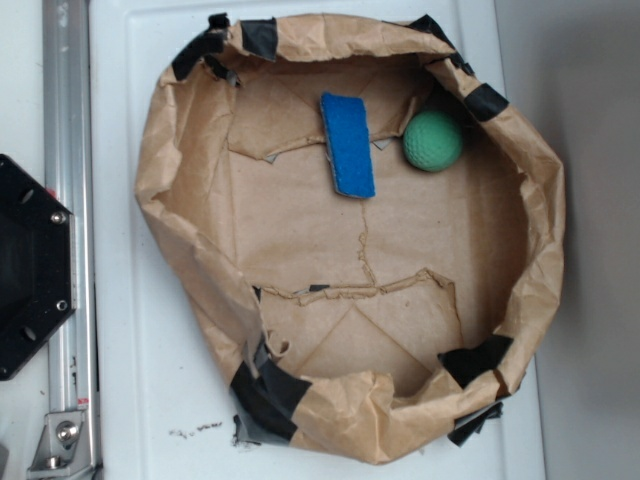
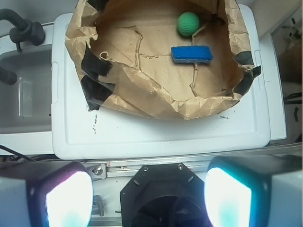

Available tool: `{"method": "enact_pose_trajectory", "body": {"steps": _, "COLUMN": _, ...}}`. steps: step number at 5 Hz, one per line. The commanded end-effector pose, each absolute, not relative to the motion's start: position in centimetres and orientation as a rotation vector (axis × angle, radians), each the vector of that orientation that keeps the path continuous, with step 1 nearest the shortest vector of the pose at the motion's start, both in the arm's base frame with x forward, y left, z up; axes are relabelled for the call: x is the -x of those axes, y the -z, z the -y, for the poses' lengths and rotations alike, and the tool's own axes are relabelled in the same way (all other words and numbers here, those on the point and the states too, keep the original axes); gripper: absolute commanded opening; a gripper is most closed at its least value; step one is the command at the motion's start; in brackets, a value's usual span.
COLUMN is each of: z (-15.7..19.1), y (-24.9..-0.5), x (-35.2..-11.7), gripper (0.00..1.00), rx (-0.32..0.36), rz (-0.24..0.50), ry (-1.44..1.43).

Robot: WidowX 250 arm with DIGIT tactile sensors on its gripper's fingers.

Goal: Grab the blue sponge.

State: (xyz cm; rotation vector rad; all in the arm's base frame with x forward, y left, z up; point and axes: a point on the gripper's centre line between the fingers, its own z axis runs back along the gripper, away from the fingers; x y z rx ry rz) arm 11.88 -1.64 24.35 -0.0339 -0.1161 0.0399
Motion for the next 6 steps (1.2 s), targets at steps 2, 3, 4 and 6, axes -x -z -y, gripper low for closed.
{"method": "enact_pose_trajectory", "body": {"steps": 2, "z": -1.1, "y": -21.9, "x": -16.9, "gripper": 1.00, "rx": 0.061, "rz": 0.225, "ry": 0.151}}
{"method": "enact_pose_trajectory", "body": {"steps": 3, "z": -3.0, "y": -18.5, "x": -22.3, "gripper": 1.00, "rx": 0.056, "rz": 0.233, "ry": 0.309}}
{"method": "enact_pose_trajectory", "body": {"steps": 4, "z": -3.3, "y": -14.8, "x": -27.3, "gripper": 1.00, "rx": -0.043, "rz": 0.219, "ry": 0.518}}
{"method": "enact_pose_trajectory", "body": {"steps": 6, "z": -1.7, "y": -7.9, "x": -28.0, "gripper": 1.00, "rx": -0.181, "rz": 0.068, "ry": 0.745}}
